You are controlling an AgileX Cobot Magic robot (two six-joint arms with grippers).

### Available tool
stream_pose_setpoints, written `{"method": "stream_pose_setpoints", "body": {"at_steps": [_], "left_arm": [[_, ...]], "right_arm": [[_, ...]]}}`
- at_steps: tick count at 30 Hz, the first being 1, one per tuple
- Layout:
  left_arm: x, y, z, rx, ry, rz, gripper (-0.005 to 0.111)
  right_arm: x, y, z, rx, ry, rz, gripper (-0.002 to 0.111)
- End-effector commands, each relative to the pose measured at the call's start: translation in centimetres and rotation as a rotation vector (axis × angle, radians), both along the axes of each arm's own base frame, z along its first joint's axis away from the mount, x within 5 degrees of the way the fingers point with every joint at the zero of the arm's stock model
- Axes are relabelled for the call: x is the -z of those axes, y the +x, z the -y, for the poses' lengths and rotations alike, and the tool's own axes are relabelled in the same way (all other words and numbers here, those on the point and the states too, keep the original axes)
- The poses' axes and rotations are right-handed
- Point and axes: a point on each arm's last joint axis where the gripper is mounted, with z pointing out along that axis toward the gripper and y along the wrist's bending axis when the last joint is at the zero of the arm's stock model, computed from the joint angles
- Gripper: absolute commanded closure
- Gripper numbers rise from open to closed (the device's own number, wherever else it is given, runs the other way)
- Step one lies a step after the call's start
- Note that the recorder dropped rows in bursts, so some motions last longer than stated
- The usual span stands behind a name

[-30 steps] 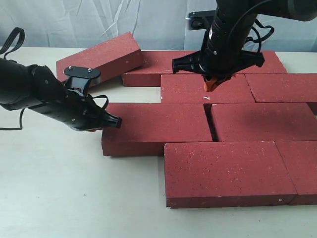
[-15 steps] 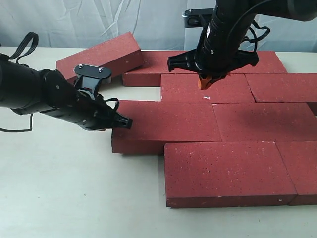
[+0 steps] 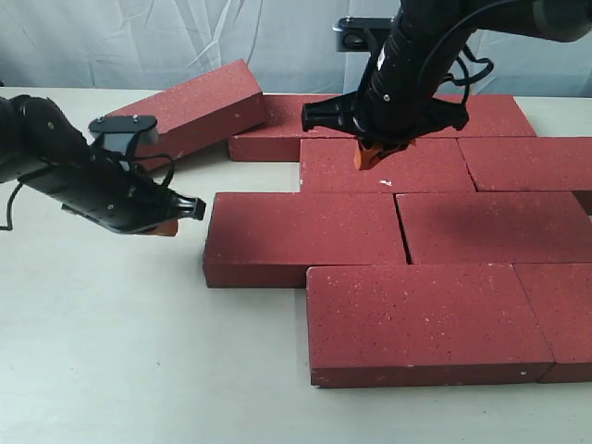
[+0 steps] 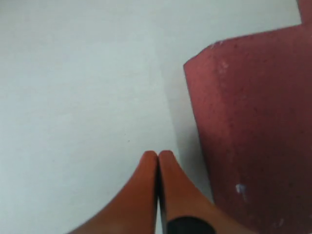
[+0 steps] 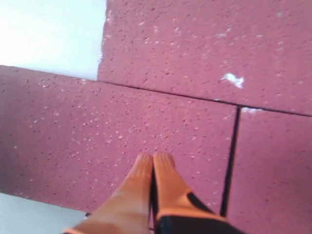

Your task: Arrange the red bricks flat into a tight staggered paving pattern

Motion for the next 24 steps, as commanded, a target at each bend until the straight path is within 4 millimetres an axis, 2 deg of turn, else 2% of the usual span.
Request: {"method": "stream_pose_setpoints", "body": {"at_steps": [1,4,6,7,9,24], "left_arm": [[-1.5,0.4,0.3,-0.039,-0.059,0.017,0.107],[-0.6,0.6,0.2,-0.017,-0.023,0.015,0.107],[0.8,0.7,0.2,-0.025,-0.017,-0.024,0.107],[1.7,0.6,0.4,-0.051,-0.039,-0.075,0.107],[2.1,0.7,0.7,-0.096,-0.092,-0.104,0.107],[1.9,0.1,1.7,-0.082,-0.195,-0.176,0.107]], "right_arm": [[2.3,0.5,-1.2,-0.024,0.080,-0.068,0.109],[2.6,0.5,-1.2,-0.025,0.070,-0.084,0.109],[2.7,0.4,-1.2,-0.026,0.066,-0.093,0.109],[2.7,0.4,-1.2,-0.027,0.064,-0.099,0.109],[2.7,0.4,-1.1,-0.028,0.061,-0.099,0.109],[2.7,0.5,-1.0,-0.034,0.046,-0.083,0.109]]}}
